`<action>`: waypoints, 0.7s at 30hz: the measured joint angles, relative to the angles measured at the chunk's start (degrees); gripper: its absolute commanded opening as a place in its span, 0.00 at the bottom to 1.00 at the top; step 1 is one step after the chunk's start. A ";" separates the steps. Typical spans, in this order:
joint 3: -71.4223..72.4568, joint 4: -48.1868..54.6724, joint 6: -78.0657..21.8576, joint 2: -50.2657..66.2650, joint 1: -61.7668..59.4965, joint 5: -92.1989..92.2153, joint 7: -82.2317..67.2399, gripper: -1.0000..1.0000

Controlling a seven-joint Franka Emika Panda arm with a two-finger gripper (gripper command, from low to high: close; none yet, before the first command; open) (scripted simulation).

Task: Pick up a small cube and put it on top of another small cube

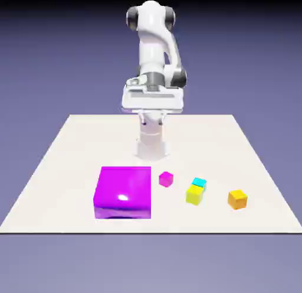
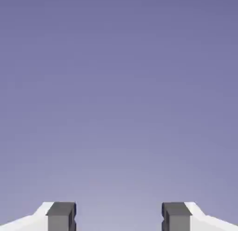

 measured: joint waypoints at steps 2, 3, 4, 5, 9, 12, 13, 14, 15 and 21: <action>3.25 1.50 -0.82 4.06 -1.28 1.50 4.98 0.50; 4.88 2.26 -1.24 6.08 -1.93 2.24 7.48 0.50; 6.50 3.01 -1.65 8.11 -2.57 2.99 9.97 0.50; 8.13 3.76 -2.06 10.14 -3.21 3.74 12.46 0.50; 14.63 6.77 -3.71 18.25 -5.78 6.73 22.43 0.50; 19.50 9.02 -4.94 24.33 -7.71 8.98 29.90 0.50; 21.13 9.77 -5.35 26.36 -7.99 9.72 32.39 0.50; 22.75 10.52 -5.77 28.39 -8.92 10.47 34.88 0.50; 24.38 11.28 -6.18 30.42 -9.46 11.22 37.38 0.50; 34.13 15.79 -8.65 42.58 -13.48 15.71 52.33 0.50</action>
